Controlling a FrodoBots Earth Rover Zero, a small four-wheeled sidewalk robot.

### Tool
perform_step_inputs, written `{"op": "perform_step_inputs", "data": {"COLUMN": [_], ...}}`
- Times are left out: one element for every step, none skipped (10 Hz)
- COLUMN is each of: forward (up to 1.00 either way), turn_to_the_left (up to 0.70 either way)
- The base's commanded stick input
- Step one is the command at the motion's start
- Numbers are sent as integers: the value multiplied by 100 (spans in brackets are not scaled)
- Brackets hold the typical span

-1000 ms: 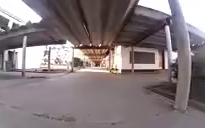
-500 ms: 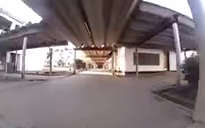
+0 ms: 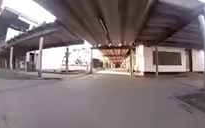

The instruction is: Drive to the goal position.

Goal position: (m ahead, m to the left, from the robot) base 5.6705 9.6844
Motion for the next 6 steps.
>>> {"op": "perform_step_inputs", "data": {"forward": [70, 70, 70, 70, 70, 70], "turn_to_the_left": [0, 0, 0, 0, 0, 0]}}
